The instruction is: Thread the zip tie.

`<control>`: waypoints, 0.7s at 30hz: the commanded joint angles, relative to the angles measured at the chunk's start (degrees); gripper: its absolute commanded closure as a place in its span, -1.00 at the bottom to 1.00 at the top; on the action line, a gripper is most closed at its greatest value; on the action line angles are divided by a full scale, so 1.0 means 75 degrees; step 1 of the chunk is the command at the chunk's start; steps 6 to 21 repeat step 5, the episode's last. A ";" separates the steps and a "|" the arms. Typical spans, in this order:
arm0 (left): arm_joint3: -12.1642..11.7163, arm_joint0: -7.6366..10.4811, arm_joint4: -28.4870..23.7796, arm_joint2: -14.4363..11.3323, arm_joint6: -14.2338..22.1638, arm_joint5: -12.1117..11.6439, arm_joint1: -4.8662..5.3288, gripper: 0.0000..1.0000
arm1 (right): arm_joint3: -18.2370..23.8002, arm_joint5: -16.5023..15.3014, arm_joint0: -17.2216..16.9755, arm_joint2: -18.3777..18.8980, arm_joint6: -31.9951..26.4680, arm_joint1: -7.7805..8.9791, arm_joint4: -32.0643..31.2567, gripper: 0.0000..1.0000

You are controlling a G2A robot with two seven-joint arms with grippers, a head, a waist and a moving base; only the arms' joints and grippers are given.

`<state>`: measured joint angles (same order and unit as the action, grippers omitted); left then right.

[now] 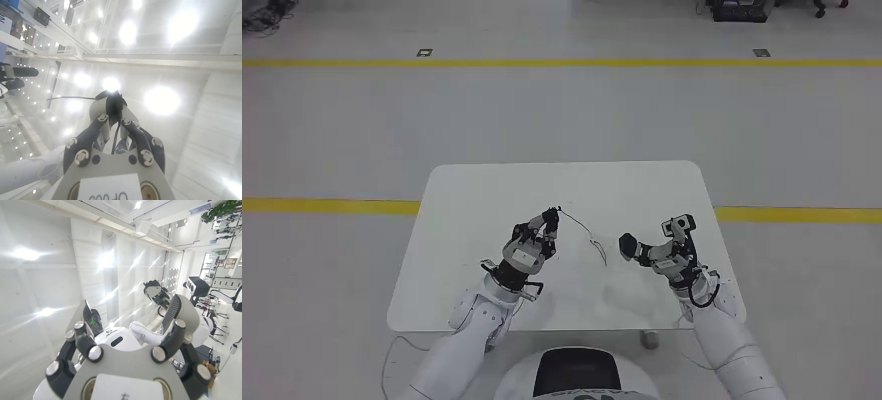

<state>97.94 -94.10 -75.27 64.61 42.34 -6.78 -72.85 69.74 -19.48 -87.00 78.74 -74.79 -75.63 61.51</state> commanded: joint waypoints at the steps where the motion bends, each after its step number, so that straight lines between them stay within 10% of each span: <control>1: 0.0000 0.0000 0.0000 0.0000 0.0000 0.0000 0.0000 1.00 | 0.0000 0.0000 0.0000 0.0000 0.0000 0.0000 0.0000 -1.00; 21: 0.0000 0.0000 0.0000 0.0000 0.0000 0.0000 0.0000 1.00 | 0.0000 0.0000 0.0000 0.0000 0.0000 0.0000 0.0000 -1.00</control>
